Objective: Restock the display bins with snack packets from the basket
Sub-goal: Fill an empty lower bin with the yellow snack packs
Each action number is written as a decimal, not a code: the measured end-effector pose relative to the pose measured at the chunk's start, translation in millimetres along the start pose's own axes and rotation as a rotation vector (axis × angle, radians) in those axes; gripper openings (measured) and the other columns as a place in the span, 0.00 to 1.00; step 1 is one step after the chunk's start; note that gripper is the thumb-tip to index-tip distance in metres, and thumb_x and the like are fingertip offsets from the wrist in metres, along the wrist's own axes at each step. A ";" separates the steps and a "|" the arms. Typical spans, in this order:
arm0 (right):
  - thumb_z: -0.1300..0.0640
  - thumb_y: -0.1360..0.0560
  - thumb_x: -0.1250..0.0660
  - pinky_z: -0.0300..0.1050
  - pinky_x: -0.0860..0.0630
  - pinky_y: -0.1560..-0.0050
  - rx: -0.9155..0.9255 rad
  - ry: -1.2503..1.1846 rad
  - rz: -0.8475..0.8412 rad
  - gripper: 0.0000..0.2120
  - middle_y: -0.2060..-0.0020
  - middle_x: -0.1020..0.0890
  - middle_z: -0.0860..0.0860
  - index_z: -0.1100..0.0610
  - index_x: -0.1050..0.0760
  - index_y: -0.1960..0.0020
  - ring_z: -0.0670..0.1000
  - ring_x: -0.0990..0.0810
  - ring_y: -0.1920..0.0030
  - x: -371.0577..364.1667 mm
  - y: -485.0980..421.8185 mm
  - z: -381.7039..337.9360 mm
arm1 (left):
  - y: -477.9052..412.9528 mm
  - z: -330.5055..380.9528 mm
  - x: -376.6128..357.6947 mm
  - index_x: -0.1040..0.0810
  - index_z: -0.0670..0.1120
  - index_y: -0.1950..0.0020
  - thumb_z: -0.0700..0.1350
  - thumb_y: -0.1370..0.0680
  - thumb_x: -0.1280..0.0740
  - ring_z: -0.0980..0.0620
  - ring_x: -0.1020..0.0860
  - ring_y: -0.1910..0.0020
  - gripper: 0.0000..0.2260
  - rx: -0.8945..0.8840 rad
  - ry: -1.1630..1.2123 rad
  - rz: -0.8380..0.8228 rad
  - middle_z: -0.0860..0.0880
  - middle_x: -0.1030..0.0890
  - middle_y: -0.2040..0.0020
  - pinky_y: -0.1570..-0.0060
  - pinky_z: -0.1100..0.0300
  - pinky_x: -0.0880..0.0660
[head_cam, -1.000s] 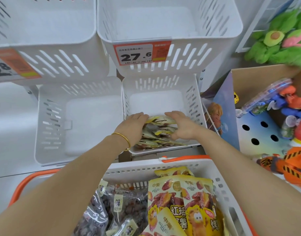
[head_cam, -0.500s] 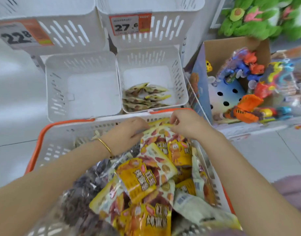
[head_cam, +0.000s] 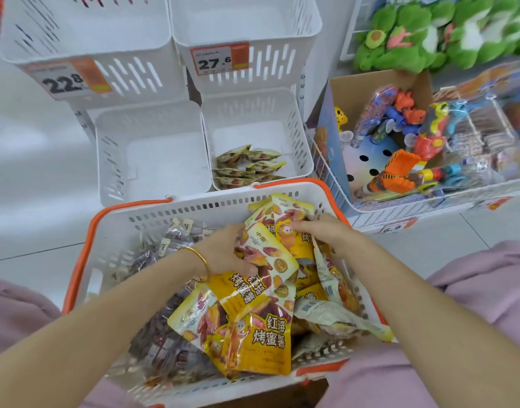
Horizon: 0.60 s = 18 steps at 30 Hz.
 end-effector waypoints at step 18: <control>0.67 0.29 0.33 0.49 0.22 0.57 0.339 -0.643 -0.240 0.19 0.53 0.19 0.54 0.60 0.30 0.39 0.54 0.19 0.55 -5.0 34.7 -83.7 | 24.9 -30.0 86.0 0.31 0.46 0.55 0.43 0.33 0.24 0.46 0.24 0.61 0.17 0.000 0.679 0.506 0.41 0.24 0.57 0.57 0.47 0.23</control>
Point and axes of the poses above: each hand's wrist, its own y-axis away from the middle knuckle, its own x-axis out of the back of the hand, z = x × y, the point moved 3 cm from there along -y, towards the middle knuckle
